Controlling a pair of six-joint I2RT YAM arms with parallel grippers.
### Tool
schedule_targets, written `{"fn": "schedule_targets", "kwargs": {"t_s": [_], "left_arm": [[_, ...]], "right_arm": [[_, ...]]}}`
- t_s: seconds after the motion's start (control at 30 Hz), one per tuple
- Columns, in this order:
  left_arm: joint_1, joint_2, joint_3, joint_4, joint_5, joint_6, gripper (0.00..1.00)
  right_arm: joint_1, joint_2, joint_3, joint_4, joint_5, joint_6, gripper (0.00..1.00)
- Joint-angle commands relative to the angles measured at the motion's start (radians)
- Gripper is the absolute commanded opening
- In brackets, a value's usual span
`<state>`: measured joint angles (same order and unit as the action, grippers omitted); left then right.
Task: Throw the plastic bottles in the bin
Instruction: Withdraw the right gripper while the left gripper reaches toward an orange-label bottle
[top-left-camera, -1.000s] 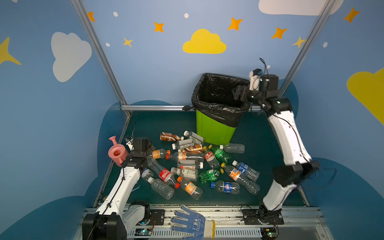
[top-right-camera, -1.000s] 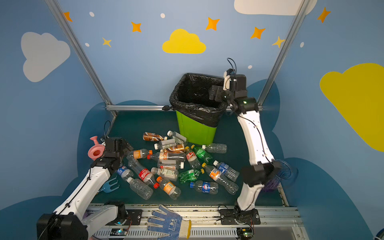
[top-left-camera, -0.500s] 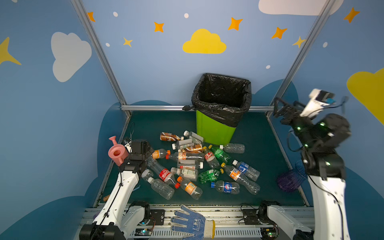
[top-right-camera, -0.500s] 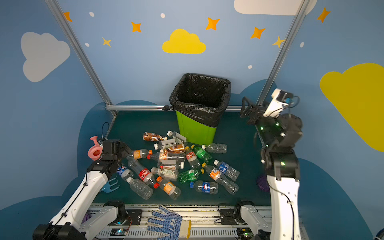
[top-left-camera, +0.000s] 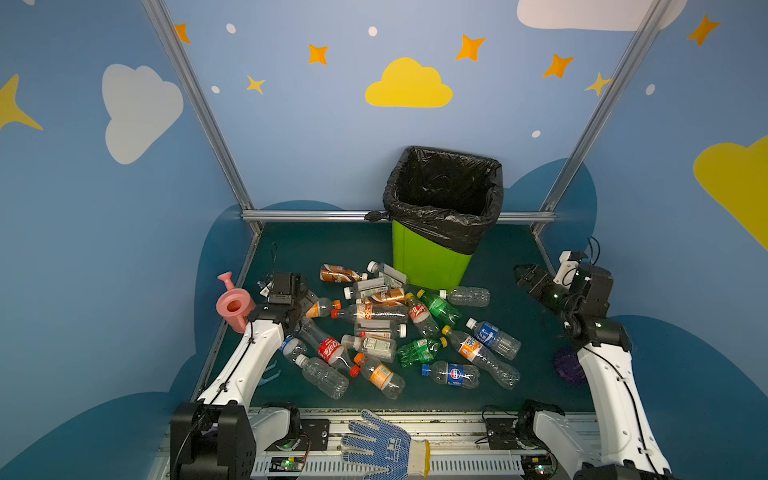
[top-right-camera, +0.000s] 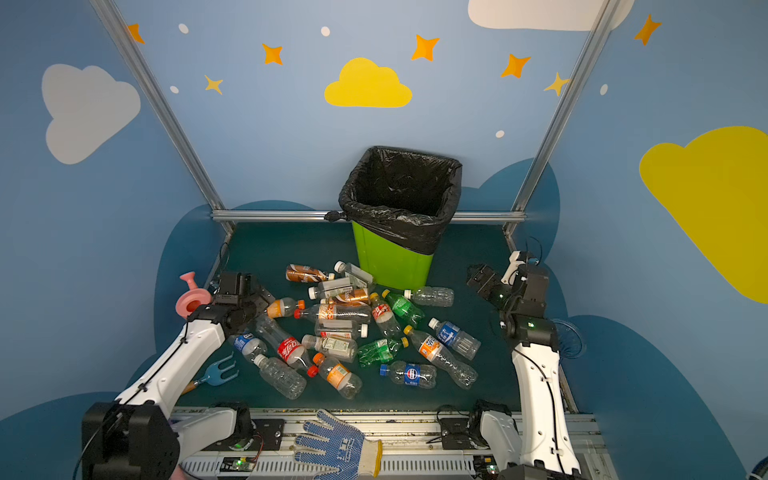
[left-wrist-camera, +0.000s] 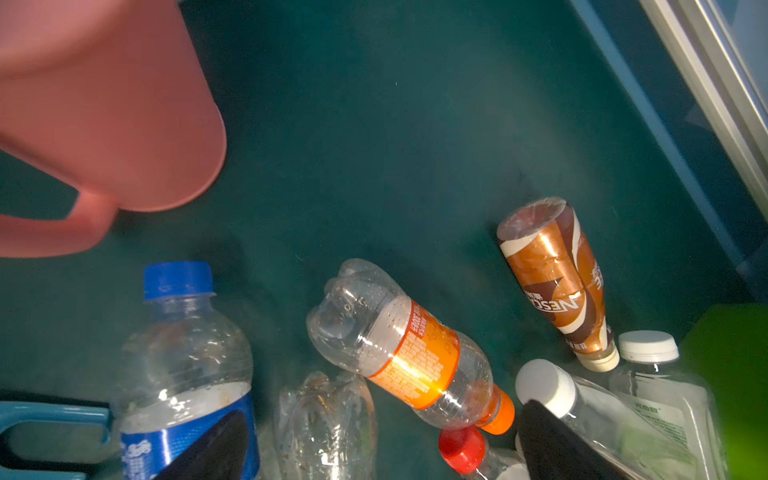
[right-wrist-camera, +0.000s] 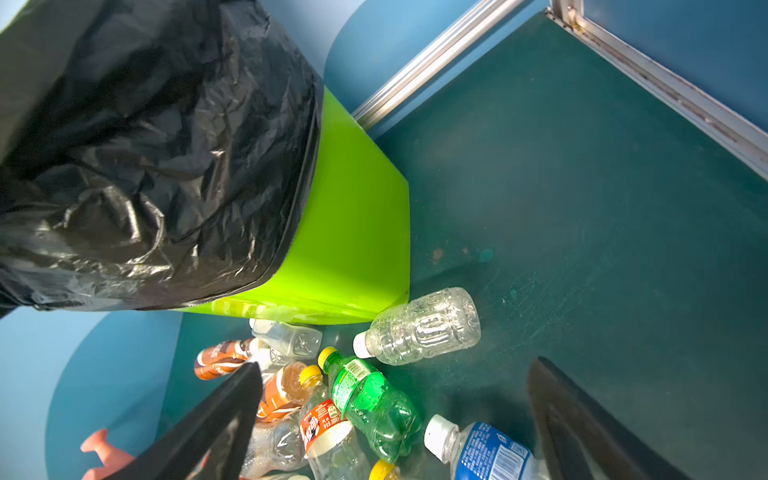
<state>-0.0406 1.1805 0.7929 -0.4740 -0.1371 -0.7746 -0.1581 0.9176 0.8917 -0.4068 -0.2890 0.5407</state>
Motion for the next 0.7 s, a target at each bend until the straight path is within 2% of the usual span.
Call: {"fn": "schedule_targets", "kwargs": {"t_s": [0.0,0.27,0.67], "left_arm": [[-0.005,0.033,0.031,0.006,0.059,-0.066,1.00],[-0.010,0.110,0.030,0.006,0.059,-0.133,1.00],[-0.004,0.235,0.089,0.023,0.053,-0.124,0.99]], "right_arm": [[-0.030,-0.002,-0.029,0.011,-0.031,0.013,0.98],[-0.092,-0.003,-0.063,0.014,-0.069,0.031,0.98],[-0.136,-0.003,-0.090,0.015,-0.094,0.039,0.98]]}}
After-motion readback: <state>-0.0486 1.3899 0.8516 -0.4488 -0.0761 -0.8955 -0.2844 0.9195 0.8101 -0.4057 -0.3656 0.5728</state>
